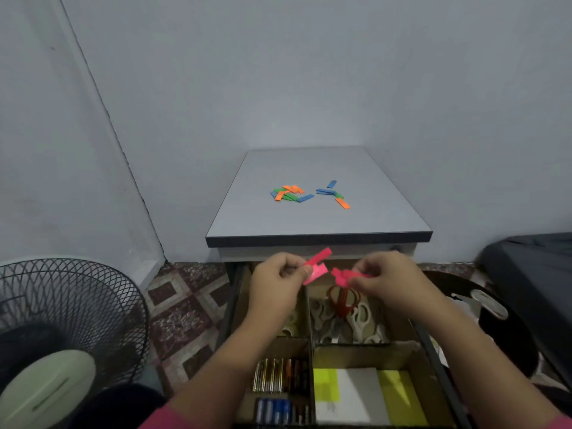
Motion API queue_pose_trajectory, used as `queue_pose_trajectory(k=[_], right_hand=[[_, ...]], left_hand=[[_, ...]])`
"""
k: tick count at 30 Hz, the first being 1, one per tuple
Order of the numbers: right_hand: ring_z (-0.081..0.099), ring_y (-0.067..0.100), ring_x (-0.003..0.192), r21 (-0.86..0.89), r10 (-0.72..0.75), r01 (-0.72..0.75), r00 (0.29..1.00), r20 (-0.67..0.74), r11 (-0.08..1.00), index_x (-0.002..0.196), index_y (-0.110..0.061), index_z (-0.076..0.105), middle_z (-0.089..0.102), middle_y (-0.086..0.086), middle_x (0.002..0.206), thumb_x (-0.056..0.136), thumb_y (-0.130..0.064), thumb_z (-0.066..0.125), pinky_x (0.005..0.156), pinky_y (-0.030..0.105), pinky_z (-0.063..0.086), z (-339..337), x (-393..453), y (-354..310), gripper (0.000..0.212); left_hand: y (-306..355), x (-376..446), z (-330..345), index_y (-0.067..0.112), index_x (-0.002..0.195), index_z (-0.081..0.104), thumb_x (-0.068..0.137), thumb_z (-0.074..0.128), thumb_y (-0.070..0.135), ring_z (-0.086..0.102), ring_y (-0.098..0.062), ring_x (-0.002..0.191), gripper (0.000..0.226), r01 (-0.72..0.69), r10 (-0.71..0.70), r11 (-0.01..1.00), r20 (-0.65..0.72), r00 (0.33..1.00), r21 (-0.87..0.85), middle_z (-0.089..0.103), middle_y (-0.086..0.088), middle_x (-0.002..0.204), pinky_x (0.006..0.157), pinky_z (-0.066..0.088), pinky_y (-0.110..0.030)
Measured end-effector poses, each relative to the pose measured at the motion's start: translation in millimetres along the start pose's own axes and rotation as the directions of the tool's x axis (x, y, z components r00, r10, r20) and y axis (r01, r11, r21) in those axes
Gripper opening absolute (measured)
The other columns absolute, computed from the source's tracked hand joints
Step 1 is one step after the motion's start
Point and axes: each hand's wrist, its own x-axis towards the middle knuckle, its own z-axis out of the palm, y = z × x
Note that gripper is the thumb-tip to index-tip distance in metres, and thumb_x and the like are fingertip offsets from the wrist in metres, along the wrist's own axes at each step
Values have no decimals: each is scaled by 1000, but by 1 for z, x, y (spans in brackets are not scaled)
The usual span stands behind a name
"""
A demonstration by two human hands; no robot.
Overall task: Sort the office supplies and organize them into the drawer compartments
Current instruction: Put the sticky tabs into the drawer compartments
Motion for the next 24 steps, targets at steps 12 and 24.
queue_pose_trajectory(k=[12,24], right_hand=[[60,17,78,-342,441,-395,895,65,853,88,-15,68,60,2,78,90,-29,61,56,24,39,40,-81,53,15],[61,21,107,-538,459,-360,886,57,762,110,-10,61,63,5,114,98,-16,46,82,28,48,75,-78,54,20]], left_hand=[[-39,-63,17,10,78,69,83,70,7,59,-7,68,6,126,-116,990,151,982,-56,68,-5,76,60,45,-11],[-40,-61,17,7,80,69,83,70,6,57,-7,71,3,114,-100,991,179,979,-66,69,-8,81,61,45,-9]])
